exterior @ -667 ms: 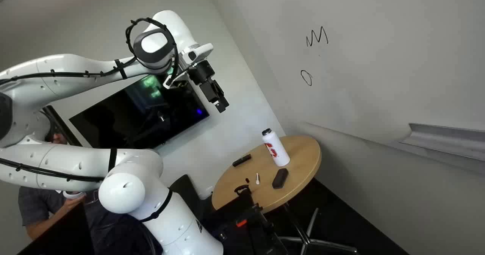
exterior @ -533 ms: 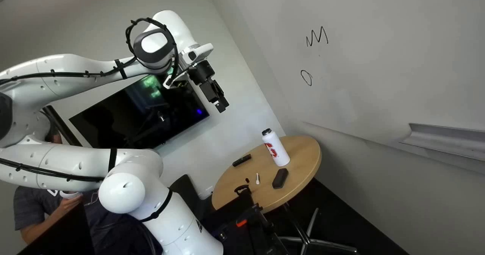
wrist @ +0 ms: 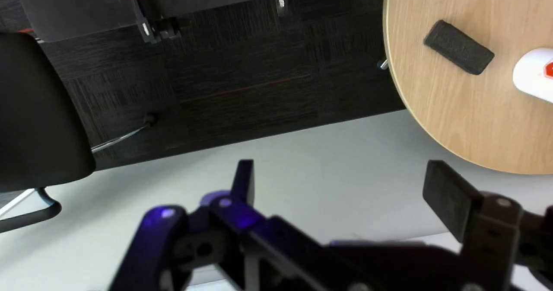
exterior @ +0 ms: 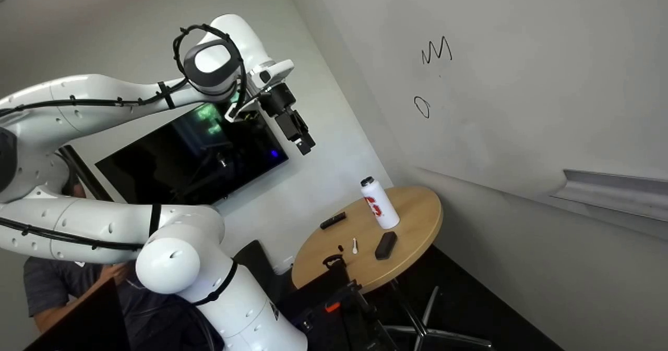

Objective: Put the lid on the bottle and then erase the circle on the whiteboard using the duster

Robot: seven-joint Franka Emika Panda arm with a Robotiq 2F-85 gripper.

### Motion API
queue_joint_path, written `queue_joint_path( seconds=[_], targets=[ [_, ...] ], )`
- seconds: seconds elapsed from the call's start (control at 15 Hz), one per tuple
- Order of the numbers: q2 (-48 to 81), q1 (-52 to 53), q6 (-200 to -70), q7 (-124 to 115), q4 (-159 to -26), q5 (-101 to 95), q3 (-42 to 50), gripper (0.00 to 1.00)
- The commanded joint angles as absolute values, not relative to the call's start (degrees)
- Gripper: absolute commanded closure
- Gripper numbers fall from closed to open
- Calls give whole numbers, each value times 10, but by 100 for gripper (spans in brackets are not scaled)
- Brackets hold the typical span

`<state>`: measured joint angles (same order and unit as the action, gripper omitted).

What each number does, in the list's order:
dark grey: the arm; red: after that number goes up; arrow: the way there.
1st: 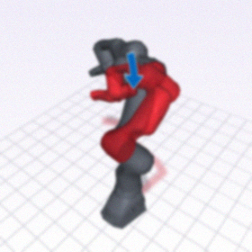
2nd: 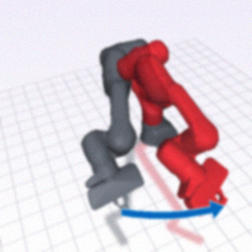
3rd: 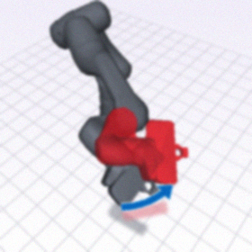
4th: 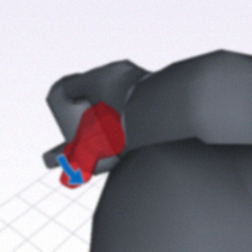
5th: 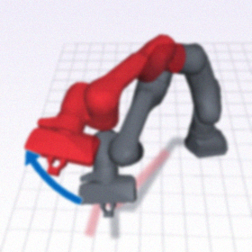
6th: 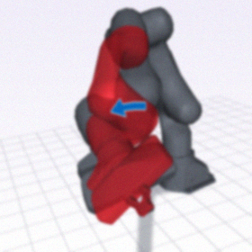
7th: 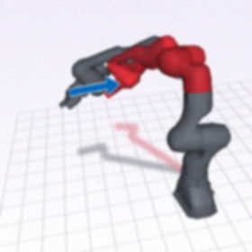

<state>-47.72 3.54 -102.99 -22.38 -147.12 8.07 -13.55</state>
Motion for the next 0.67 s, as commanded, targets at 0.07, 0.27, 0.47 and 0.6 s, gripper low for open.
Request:
queue_joint_path(
  seconds=[0.07,0.27,0.47,0.6],
  targets=[
    [-447,90,-1059,-159,-1466,97,-162,0],
    [-408,131,-1112,-131,-1462,88,-198,0],
    [-374,168,-1179,-88,-1458,84,-209,0],
    [-390,168,-1166,-118,-1468,79,-211,0]
  ],
)
